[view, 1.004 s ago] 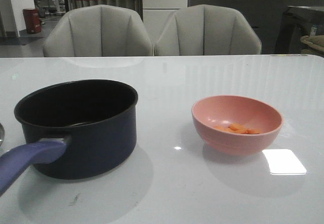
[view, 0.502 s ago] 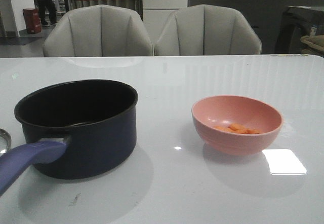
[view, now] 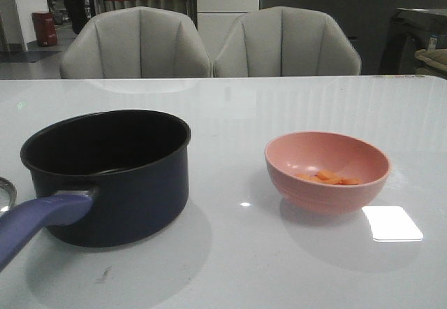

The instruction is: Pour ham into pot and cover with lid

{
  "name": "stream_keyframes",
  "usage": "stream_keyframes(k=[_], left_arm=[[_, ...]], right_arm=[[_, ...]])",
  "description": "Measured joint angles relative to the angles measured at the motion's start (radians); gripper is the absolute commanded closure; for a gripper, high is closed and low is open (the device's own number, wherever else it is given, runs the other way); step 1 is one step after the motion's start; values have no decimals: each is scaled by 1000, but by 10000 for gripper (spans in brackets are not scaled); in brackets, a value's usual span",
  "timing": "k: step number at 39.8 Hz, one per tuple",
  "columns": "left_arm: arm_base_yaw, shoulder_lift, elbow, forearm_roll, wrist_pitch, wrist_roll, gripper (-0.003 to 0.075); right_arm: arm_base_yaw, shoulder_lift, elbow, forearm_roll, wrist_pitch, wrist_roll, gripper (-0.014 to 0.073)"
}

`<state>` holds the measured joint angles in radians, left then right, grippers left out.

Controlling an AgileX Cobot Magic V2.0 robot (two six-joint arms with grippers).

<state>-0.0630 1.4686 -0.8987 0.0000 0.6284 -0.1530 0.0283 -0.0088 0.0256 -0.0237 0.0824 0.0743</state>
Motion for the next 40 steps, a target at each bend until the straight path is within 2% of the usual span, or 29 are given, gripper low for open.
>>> stream_keyframes(k=[8, 21, 30, 40], left_arm=[[-53, -179, 63, 0, 13, 2, 285], [-59, -563, 237, 0, 23, 2, 292], [-69, -846, 307, 6, -55, 2, 292], [-169, -1119, 400, 56, -111, 2, 292]], right_arm=[[0, 0, 0, 0, 0, 0, 451], [0, 0, 0, 0, 0, 0, 451], [0, 0, 0, 0, 0, 0, 451], [0, 0, 0, 0, 0, 0, 451]])
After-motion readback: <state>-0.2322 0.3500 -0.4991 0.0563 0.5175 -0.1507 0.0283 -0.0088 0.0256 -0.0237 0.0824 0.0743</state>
